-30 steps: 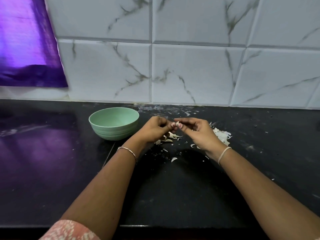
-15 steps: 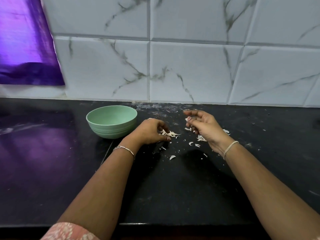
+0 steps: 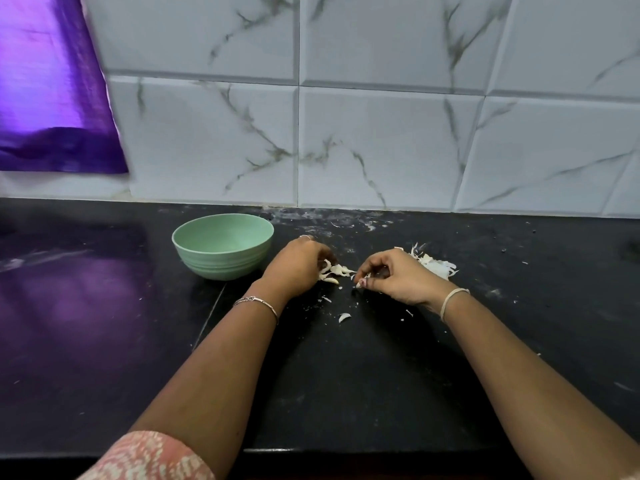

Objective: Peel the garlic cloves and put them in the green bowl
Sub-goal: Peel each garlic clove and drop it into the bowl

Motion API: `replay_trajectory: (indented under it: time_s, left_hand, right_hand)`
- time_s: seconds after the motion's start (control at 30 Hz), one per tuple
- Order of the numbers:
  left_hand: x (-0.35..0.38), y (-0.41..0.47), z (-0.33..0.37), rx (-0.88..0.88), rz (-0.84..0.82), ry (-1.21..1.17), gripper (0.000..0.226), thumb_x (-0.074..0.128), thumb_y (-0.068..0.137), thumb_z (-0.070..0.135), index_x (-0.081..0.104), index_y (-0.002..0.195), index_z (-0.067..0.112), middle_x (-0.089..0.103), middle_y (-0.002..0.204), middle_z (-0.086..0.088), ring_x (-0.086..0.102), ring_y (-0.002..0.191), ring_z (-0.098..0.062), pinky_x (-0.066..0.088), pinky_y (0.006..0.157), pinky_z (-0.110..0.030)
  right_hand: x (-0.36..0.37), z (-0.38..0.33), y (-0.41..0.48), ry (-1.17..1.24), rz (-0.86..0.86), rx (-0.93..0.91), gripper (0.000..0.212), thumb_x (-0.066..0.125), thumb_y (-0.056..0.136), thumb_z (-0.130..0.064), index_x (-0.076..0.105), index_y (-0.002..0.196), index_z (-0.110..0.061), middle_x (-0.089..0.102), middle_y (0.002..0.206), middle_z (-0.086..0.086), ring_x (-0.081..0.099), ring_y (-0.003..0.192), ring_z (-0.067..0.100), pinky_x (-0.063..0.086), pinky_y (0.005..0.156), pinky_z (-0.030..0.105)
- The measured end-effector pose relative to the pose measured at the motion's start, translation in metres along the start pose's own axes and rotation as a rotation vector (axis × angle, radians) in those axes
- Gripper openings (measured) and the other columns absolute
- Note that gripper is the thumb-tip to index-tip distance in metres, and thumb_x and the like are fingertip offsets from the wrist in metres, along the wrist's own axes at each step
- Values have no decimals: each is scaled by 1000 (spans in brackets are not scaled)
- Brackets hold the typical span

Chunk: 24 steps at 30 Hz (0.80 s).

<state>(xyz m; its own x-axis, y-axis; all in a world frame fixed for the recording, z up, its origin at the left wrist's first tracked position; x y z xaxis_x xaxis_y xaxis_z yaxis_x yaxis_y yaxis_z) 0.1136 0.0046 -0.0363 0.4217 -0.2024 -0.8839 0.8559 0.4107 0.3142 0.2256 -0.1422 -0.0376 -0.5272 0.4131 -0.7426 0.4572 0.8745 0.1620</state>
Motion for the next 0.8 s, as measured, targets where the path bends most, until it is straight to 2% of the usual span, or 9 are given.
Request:
replay_trajectory:
  time_s: [0.13, 0.23, 0.3, 0.4, 0.5, 0.57, 0.67, 0.73, 0.8]
  left_hand:
    - [2, 2, 6, 21, -2, 107, 21, 63, 90, 24, 70, 109, 32, 57, 110, -2, 57, 107, -23, 48, 90, -36]
    - [2, 4, 12, 68, 13, 221, 35, 62, 89, 18, 63, 120, 34, 56, 118, -2, 54, 114, -25, 42, 90, -37]
    - [4, 5, 14, 94, 10, 254, 37, 58, 90, 17, 62, 122, 34, 55, 119, -3, 54, 115, -26, 42, 90, -38]
    - [4, 6, 17, 108, 29, 247, 27, 56, 92, 19, 66, 114, 30, 57, 115, -3, 55, 113, -25, 42, 87, -37]
    - [6, 7, 13, 112, 62, 231, 19, 56, 92, 22, 65, 106, 27, 60, 112, -1, 56, 110, -25, 43, 84, -36]
    - [7, 8, 10, 116, 59, 233, 17, 56, 93, 24, 63, 108, 26, 61, 113, -1, 56, 110, -24, 43, 84, -37]
    - [7, 9, 11, 128, 66, 234, 18, 54, 96, 28, 62, 111, 24, 62, 116, -2, 56, 111, -24, 43, 84, -37]
    - [5, 9, 10, 119, 88, 200, 17, 54, 96, 27, 62, 110, 23, 64, 114, -3, 57, 109, -25, 44, 83, -37]
    - [3, 9, 8, 83, 105, 105, 15, 55, 96, 26, 62, 108, 20, 67, 109, -4, 60, 103, -25, 47, 82, -36]
  right_hand:
    - [2, -2, 3, 11, 65, -25, 12, 76, 82, -11, 71, 84, -22, 66, 71, -10, 54, 61, 1, 42, 63, 14]
    - [5, -3, 7, 60, 95, -63, 24, 77, 79, -6, 61, 77, -24, 64, 75, -8, 57, 68, 7, 47, 69, 21]
    - [9, -4, 9, 7, 82, -71, 24, 77, 78, -9, 61, 74, -26, 63, 74, -9, 55, 67, 7, 47, 70, 25]
    - [11, -7, 7, -75, 51, -78, 20, 80, 78, -15, 65, 71, -28, 59, 67, -14, 50, 64, 2, 42, 63, 16]
    - [7, -5, 6, -42, 55, -78, 20, 81, 76, -17, 68, 69, -29, 61, 68, -10, 49, 65, 7, 42, 63, 20]
    - [3, -2, 5, 10, 47, -61, 15, 83, 74, -16, 70, 72, -25, 67, 72, 1, 50, 65, 9, 44, 65, 25]
    - [0, 1, 3, 79, 35, -43, 12, 81, 75, -9, 72, 79, -16, 70, 74, 2, 54, 60, 5, 46, 64, 21]
    - [2, 1, 3, 73, 16, -48, 14, 77, 79, -4, 72, 80, -18, 72, 75, -3, 61, 65, 5, 51, 69, 21]
    - [4, 3, 5, 66, 24, -44, 21, 70, 84, 0, 72, 81, -21, 74, 81, -1, 68, 79, 11, 55, 80, 25]
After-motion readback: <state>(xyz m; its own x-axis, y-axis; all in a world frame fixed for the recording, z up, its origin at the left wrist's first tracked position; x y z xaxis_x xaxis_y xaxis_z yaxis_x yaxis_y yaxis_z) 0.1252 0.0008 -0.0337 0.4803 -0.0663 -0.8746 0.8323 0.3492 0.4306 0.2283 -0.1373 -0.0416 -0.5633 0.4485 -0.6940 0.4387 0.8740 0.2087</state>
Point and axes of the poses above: each hand's wrist, its own y-axis towards the middle knuckle, its own x-axis out of the palm, z = x × y, the point moved 3 cm from there along y, towards the middle knuckle
